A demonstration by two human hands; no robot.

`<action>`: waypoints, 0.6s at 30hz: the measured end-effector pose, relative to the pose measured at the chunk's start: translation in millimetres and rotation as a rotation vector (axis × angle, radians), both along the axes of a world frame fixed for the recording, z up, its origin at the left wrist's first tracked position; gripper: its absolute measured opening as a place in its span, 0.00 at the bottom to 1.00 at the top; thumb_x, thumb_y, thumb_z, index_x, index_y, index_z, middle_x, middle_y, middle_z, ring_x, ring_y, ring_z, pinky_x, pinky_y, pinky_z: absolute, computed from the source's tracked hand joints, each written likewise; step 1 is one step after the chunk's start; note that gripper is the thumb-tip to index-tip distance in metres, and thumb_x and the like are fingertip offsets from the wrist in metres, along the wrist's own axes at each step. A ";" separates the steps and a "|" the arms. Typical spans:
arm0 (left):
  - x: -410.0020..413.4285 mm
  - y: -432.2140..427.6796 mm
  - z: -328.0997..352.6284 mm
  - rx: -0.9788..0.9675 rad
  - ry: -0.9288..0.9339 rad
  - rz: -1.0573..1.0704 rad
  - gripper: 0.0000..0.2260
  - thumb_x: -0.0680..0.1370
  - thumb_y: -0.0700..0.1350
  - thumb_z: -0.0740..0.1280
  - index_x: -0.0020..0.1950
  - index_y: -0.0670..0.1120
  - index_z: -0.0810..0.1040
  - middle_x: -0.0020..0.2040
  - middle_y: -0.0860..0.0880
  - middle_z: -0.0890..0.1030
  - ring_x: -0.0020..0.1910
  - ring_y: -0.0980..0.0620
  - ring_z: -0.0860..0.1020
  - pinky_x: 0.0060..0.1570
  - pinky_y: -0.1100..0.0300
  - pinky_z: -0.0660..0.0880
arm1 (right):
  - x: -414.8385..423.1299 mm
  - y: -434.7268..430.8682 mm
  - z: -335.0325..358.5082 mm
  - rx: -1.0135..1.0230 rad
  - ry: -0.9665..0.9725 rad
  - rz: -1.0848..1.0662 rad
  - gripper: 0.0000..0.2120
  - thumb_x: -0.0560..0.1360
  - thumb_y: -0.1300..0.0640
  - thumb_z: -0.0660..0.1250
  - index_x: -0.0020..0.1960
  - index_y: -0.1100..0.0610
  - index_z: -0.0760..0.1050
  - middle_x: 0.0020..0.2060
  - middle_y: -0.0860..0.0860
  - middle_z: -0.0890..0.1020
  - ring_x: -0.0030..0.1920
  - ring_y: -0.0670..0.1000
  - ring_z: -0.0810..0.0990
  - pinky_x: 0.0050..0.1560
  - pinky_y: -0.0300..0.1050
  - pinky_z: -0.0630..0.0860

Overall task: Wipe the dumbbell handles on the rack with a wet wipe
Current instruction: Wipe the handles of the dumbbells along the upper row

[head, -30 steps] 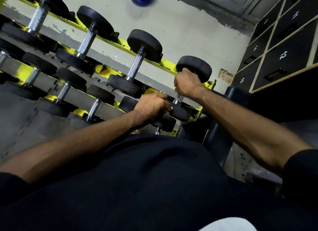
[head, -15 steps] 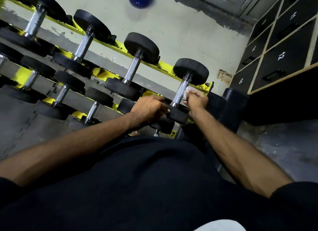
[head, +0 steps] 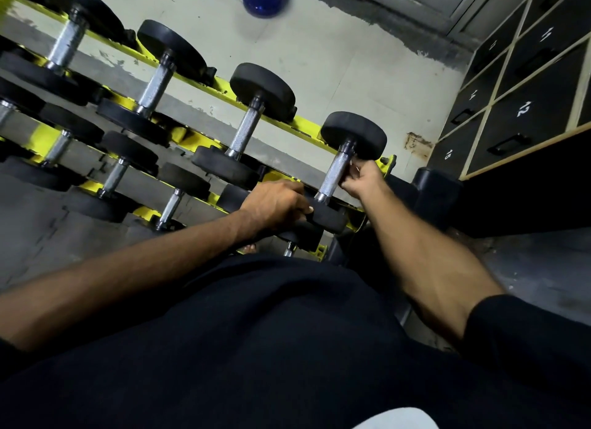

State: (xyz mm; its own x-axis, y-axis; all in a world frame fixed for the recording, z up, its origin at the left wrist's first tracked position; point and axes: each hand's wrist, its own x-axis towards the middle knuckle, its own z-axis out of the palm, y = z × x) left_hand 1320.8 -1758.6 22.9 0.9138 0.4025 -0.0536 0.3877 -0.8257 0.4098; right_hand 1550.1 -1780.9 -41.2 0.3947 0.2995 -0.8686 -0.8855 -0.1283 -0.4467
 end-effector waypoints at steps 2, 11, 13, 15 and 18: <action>0.0 0.1 -1.2 -0.002 0.003 -0.003 0.09 0.76 0.52 0.72 0.54 0.53 0.84 0.49 0.50 0.78 0.49 0.48 0.78 0.42 0.53 0.79 | -3.9 -6.0 3.6 0.054 -0.073 -0.045 0.07 0.77 0.68 0.67 0.42 0.58 0.77 0.29 0.50 0.83 0.43 0.49 0.80 0.57 0.47 0.76; -2.9 -0.5 -5.1 -0.004 -0.016 0.009 0.09 0.75 0.51 0.73 0.54 0.51 0.84 0.48 0.49 0.78 0.48 0.47 0.78 0.38 0.51 0.78 | -22.9 -15.5 4.9 -0.277 -1.402 0.469 0.02 0.69 0.62 0.76 0.40 0.57 0.84 0.39 0.49 0.84 0.41 0.48 0.81 0.43 0.43 0.79; -2.4 -0.2 -4.6 -0.006 -0.016 0.008 0.09 0.75 0.51 0.73 0.54 0.51 0.84 0.49 0.49 0.78 0.49 0.48 0.78 0.39 0.52 0.78 | -20.9 -17.4 3.8 -0.312 -1.650 0.704 0.02 0.73 0.61 0.72 0.43 0.58 0.84 0.43 0.49 0.84 0.44 0.49 0.76 0.43 0.40 0.73; -2.3 0.2 -4.3 -0.002 -0.013 0.008 0.09 0.76 0.51 0.72 0.55 0.51 0.84 0.50 0.49 0.78 0.50 0.48 0.78 0.40 0.54 0.77 | -21.2 -18.6 1.6 -0.368 -1.776 0.879 0.09 0.77 0.61 0.66 0.54 0.56 0.83 0.50 0.50 0.83 0.46 0.48 0.71 0.44 0.38 0.70; -2.7 -0.1 -4.2 -0.004 -0.012 0.015 0.09 0.75 0.51 0.73 0.55 0.51 0.84 0.50 0.49 0.78 0.50 0.48 0.78 0.42 0.54 0.77 | -27.0 -19.5 0.2 -0.491 -2.035 1.196 0.18 0.76 0.67 0.63 0.65 0.64 0.76 0.55 0.56 0.80 0.52 0.55 0.73 0.44 0.46 0.74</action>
